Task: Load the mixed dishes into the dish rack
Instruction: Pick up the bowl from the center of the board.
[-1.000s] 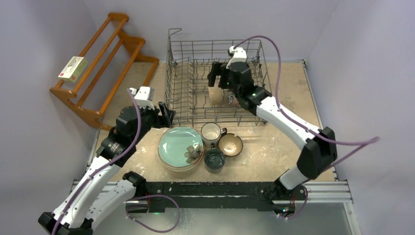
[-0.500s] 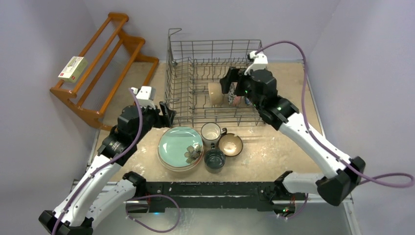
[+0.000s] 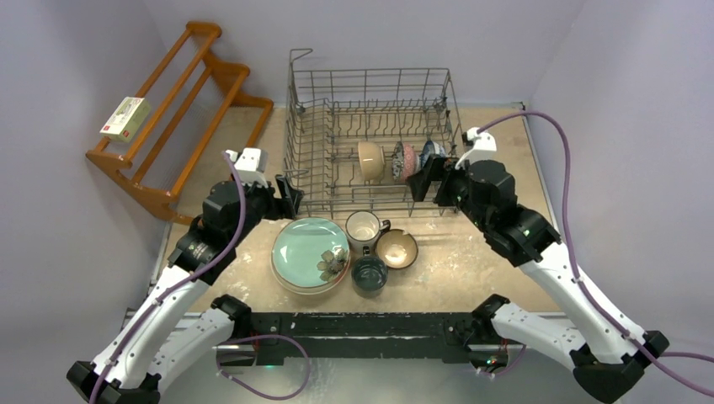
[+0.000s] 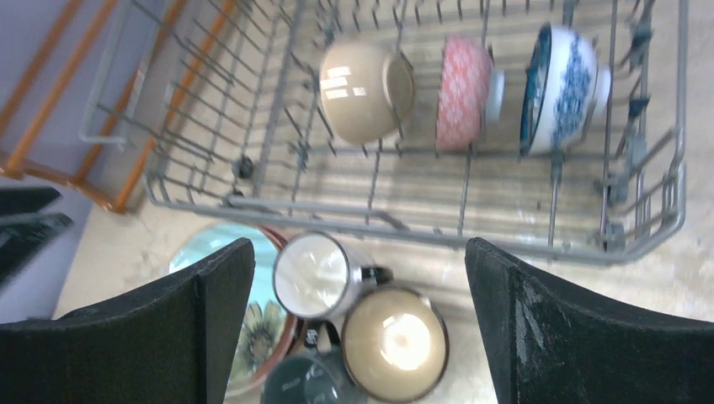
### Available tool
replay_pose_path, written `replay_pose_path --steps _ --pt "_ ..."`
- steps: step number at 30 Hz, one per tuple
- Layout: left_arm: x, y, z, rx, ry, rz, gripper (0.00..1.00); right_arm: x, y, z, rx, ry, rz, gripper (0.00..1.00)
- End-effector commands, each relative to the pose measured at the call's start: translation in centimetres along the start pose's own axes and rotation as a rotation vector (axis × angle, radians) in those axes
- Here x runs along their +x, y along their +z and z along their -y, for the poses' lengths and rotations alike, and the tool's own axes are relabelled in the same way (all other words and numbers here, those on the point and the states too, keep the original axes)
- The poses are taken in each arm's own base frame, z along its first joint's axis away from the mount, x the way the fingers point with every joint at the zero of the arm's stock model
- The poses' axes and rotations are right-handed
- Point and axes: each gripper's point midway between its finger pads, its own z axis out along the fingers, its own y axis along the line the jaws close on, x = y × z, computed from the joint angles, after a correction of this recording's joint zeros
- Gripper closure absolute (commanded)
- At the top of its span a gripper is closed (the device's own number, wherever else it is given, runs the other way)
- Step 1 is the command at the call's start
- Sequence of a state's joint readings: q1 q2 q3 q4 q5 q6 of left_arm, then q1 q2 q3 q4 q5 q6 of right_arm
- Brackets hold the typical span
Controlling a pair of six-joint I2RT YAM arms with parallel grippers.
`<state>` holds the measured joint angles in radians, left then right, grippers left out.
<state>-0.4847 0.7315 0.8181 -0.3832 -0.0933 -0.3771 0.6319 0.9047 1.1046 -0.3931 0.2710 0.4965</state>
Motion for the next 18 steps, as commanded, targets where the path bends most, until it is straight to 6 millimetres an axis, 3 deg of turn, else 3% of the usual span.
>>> replay_pose_path --steps 1,13,18 --pt "-0.5 0.1 -0.2 -0.01 0.007 0.02 0.26 5.4 -0.6 1.7 0.044 0.029 -0.187 0.07" --pt "-0.4 0.1 -0.2 -0.006 0.006 0.016 0.27 15.1 -0.9 5.6 0.161 0.078 -0.44 0.22" --pt "-0.3 0.2 -0.1 0.0 0.004 0.014 0.27 17.3 -0.2 6.1 0.184 0.123 -0.479 0.3"
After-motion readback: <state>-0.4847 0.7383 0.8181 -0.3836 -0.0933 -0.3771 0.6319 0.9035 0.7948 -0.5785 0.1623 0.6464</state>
